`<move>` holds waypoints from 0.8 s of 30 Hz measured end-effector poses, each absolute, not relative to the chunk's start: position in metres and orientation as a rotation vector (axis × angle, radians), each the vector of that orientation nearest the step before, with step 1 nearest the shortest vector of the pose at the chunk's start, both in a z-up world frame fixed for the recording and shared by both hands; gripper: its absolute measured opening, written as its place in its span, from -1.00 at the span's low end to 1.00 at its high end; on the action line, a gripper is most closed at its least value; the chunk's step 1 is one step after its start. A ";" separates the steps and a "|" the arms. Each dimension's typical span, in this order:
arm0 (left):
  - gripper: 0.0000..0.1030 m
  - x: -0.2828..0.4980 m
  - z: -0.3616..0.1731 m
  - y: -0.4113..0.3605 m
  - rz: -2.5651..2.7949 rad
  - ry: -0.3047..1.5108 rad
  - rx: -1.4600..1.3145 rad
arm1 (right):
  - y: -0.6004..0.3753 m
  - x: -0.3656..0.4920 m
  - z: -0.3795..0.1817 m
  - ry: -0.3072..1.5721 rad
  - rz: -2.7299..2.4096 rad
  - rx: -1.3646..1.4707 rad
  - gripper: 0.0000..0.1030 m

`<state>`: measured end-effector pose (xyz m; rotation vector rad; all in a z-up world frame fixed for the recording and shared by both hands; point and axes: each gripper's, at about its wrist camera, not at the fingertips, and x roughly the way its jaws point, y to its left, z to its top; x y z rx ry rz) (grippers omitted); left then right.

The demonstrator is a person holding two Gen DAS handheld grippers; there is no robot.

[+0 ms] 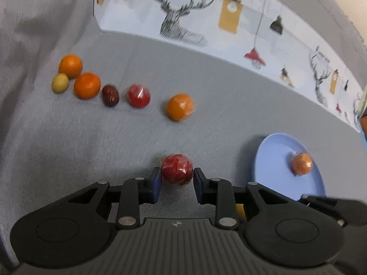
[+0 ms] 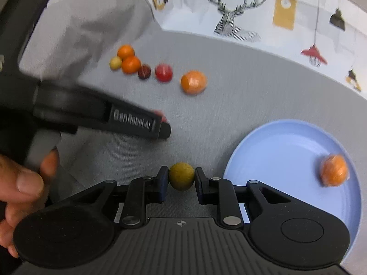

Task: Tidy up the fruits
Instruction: 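Carry the wrapped red fruit and yellow fruit over the blue plate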

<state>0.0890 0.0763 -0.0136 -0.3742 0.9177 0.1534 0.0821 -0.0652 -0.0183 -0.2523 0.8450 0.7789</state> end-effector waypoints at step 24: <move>-0.36 0.047 0.010 0.019 -0.055 0.741 -0.299 | -0.233 0.080 -0.015 0.738 0.493 0.098 -0.50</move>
